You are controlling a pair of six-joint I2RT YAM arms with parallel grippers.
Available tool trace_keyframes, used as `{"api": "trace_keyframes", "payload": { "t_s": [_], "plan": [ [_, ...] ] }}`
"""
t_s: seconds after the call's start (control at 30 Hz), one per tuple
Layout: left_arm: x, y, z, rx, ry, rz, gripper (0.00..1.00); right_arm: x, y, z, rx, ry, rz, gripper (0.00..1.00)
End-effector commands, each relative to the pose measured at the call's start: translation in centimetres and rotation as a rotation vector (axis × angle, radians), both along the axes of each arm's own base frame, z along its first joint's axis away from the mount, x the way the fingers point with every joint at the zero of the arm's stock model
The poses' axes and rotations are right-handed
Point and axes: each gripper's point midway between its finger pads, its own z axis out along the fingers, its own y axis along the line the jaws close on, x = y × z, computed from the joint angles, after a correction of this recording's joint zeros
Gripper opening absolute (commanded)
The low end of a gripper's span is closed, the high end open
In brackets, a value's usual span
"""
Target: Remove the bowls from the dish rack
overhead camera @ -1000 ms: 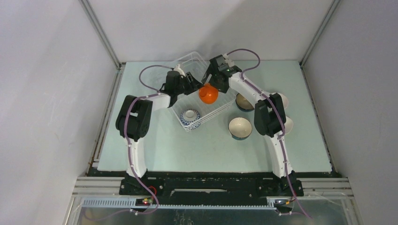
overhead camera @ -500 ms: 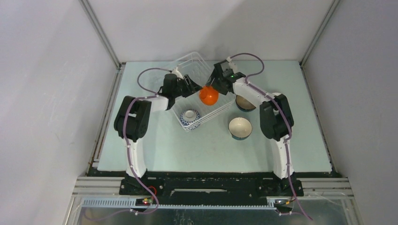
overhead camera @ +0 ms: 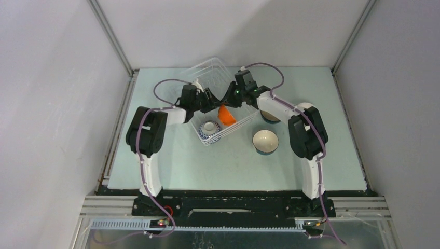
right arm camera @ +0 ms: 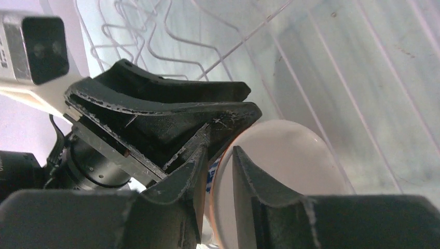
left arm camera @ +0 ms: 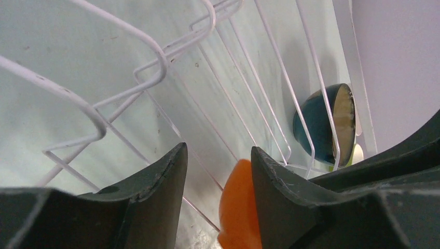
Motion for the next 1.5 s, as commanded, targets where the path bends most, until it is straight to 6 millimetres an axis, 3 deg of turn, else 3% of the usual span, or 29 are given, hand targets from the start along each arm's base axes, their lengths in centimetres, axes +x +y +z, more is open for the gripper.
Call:
{"api": "trace_keyframes", "payload": {
  "t_s": [0.0,0.13,0.2,0.23,0.3,0.37,0.57,0.83,0.93,0.97,1.13,1.47],
  "plan": [
    [-1.2,0.3,0.7,0.005,0.025,-0.013,0.54,-0.4,0.8,-0.1,0.013,-0.011,0.093,0.32],
    [-1.0,0.5,1.3,0.013,0.020,-0.008,0.54,-0.9,0.1,0.0,-0.007,-0.019,0.157,0.40],
    [-0.9,0.5,1.5,0.016,0.018,-0.009,0.54,-1.2,-0.3,0.2,-0.024,-0.024,0.186,0.37],
    [-0.9,0.5,1.6,0.016,0.019,-0.010,0.54,-1.5,-0.4,0.3,-0.028,-0.016,0.209,0.40],
    [-0.9,0.4,1.8,0.015,0.018,-0.013,0.55,-2.2,-0.6,0.2,-0.065,-0.006,0.240,0.57],
    [-1.0,0.5,1.9,0.016,0.017,-0.011,0.55,-2.9,-0.5,0.4,-0.093,-0.023,0.259,0.60],
    [-1.1,0.6,2.3,0.018,0.014,-0.007,0.55,-4.2,0.2,0.3,-0.112,-0.017,0.314,0.49],
    [-1.6,1.5,3.8,0.082,-0.004,-0.006,0.59,-5.8,1.5,1.5,-0.144,-0.037,0.418,0.34],
    [-1.7,1.7,4.6,0.091,-0.007,-0.007,0.60,-6.4,1.2,1.5,-0.200,-0.039,0.433,0.03],
    [-1.7,1.9,4.8,0.093,-0.012,-0.001,0.60,-6.4,1.1,1.6,-0.207,-0.039,0.436,0.00],
    [-1.6,2.4,6.7,0.115,-0.034,0.006,0.61,-6.4,0.2,3.1,-0.232,-0.063,0.429,0.00],
    [-3.4,4.8,10.7,0.230,-0.088,0.033,0.65,-5.2,-1.8,9.2,-0.175,-0.175,0.381,0.00]
  ]
}}
